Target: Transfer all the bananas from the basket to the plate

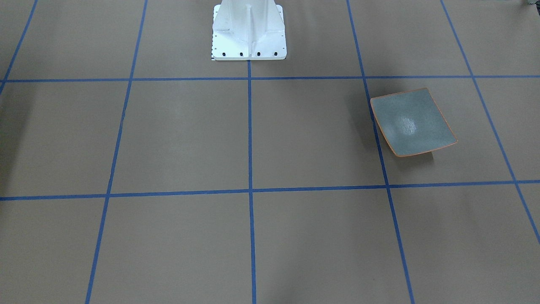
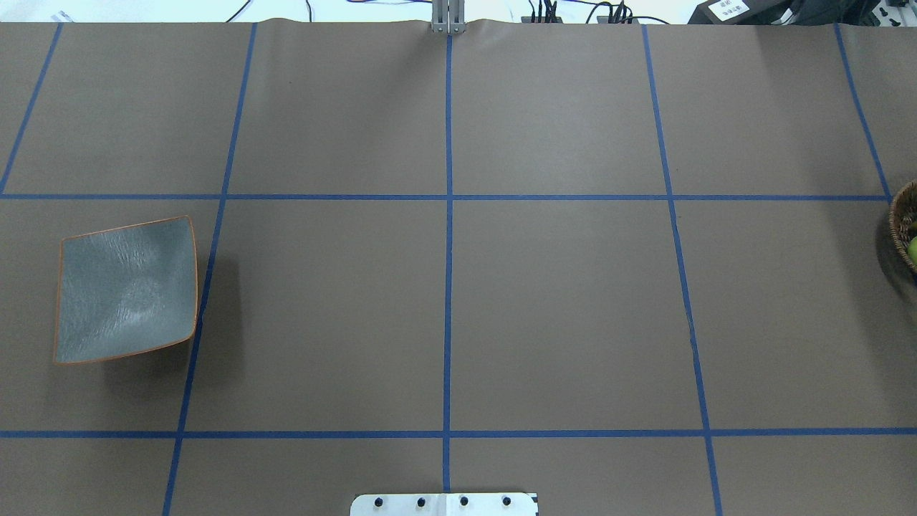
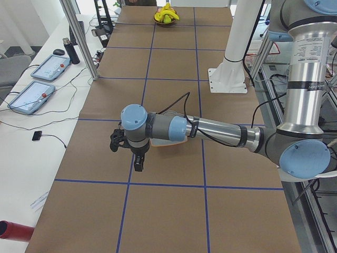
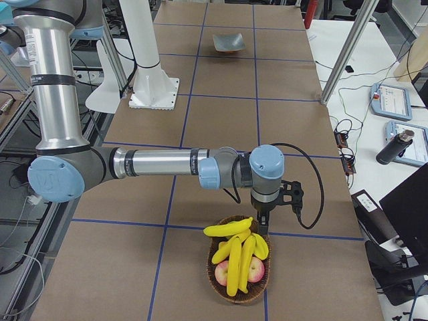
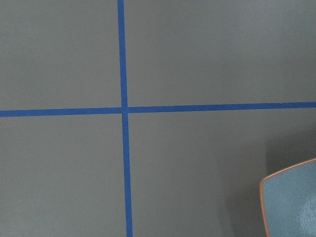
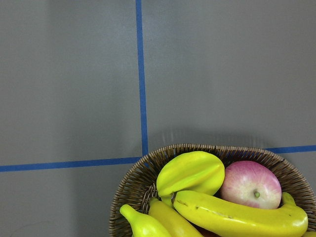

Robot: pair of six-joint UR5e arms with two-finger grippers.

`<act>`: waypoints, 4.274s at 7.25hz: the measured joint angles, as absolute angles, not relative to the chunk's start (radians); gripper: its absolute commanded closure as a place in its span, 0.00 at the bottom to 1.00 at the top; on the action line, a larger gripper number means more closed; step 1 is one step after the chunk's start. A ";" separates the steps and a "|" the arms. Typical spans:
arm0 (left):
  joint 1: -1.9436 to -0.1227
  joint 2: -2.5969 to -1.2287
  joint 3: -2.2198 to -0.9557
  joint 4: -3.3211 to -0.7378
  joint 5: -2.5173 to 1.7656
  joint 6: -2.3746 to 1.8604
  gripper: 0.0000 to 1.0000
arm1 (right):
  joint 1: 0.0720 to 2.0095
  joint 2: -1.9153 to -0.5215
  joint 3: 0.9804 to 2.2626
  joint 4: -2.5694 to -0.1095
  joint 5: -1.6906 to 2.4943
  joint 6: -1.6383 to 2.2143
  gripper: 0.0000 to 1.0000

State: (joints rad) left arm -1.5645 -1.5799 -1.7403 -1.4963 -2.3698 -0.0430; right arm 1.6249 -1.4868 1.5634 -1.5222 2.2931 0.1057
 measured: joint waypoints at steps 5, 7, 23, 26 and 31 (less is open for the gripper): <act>-1.574 -1.508 -1.830 -1.494 -2.285 -0.052 0.00 | 1.561 -1.497 1.601 -1.473 2.318 0.100 0.00; -1.573 -1.508 -1.825 -1.493 -2.279 -0.054 0.00 | 1.467 -1.566 1.620 -1.329 2.302 0.105 0.00; -1.571 -1.508 -1.818 -1.497 -2.279 -0.055 0.00 | 1.373 -1.767 1.559 -1.066 2.169 0.100 1.00; -1.571 -1.508 -1.818 -1.497 -2.279 -0.055 0.00 | 1.379 -1.768 1.600 -1.066 2.179 0.092 1.00; -1.568 -1.520 -1.819 -1.501 -2.283 -0.055 0.00 | 1.414 -1.727 1.726 -1.089 2.248 0.118 1.00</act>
